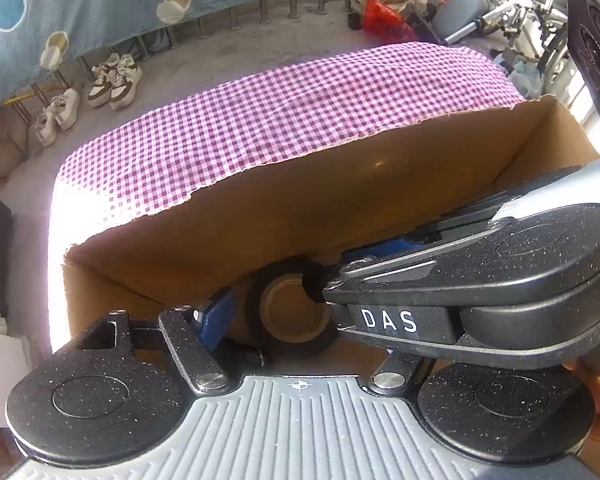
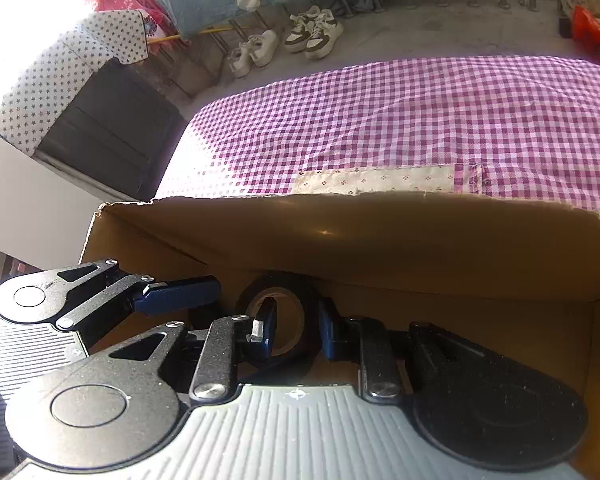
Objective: Organize rigid objects
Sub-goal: 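Open the right gripper to drop the tape roll into the box, then move the right gripper down to the gold-lidded jar, then close the right gripper on the gold lid of the jar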
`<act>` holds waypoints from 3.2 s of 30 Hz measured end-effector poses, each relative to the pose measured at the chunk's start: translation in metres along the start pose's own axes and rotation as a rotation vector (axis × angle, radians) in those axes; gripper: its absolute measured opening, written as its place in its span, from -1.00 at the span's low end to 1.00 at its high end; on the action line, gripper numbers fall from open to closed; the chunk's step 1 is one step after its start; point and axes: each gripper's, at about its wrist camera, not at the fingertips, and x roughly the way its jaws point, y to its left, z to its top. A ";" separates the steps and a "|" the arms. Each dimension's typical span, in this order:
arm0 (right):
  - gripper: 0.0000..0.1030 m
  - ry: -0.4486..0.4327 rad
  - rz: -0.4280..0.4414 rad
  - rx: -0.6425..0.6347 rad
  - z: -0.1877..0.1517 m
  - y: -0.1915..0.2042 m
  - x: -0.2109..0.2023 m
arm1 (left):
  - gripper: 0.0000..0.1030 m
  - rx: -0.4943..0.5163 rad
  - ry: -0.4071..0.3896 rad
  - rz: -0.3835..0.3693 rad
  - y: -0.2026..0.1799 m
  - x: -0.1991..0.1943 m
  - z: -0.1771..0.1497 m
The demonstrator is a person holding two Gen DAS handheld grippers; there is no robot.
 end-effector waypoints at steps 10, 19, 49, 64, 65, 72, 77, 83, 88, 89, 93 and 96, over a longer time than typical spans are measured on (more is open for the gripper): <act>-0.50 -0.287 0.085 -0.013 -0.067 0.018 -0.158 | 0.70 0.024 -0.244 -0.073 -0.021 -0.116 -0.031; 0.08 -0.605 0.088 0.005 -0.210 0.026 -0.262 | 0.94 0.119 -0.410 -0.195 -0.057 -0.182 -0.095; -0.13 -0.438 0.055 0.193 -0.288 -0.054 -0.147 | 0.92 0.174 -0.384 -0.228 -0.157 -0.049 -0.224; -0.25 -0.327 0.155 0.163 -0.248 -0.062 -0.111 | 0.51 0.110 -0.314 -0.137 -0.157 -0.034 -0.203; -0.25 -0.322 0.150 0.161 -0.248 -0.061 -0.110 | 0.51 0.104 -0.317 -0.134 -0.156 -0.034 -0.203; -0.24 -0.311 0.126 0.189 -0.262 -0.063 -0.120 | 0.51 0.117 -0.316 -0.181 -0.159 -0.045 -0.208; -0.24 -0.324 0.108 0.236 -0.291 -0.072 -0.137 | 0.51 0.163 -0.314 -0.236 -0.171 -0.054 -0.219; -0.25 -0.349 0.112 0.290 -0.320 -0.080 -0.151 | 0.51 0.216 -0.326 -0.281 -0.180 -0.060 -0.230; -0.24 -0.378 0.116 0.328 -0.330 -0.086 -0.161 | 0.51 0.250 -0.354 -0.222 -0.187 -0.055 -0.226; -0.24 -0.378 0.117 0.328 -0.330 -0.086 -0.161 | 0.51 0.253 -0.355 -0.214 -0.187 -0.053 -0.225; -0.24 -0.365 0.103 0.323 -0.332 -0.083 -0.159 | 0.45 0.258 -0.339 -0.186 -0.187 -0.041 -0.217; -0.24 -0.361 0.106 0.323 -0.331 -0.081 -0.156 | 0.31 0.256 -0.325 -0.183 -0.187 -0.035 -0.214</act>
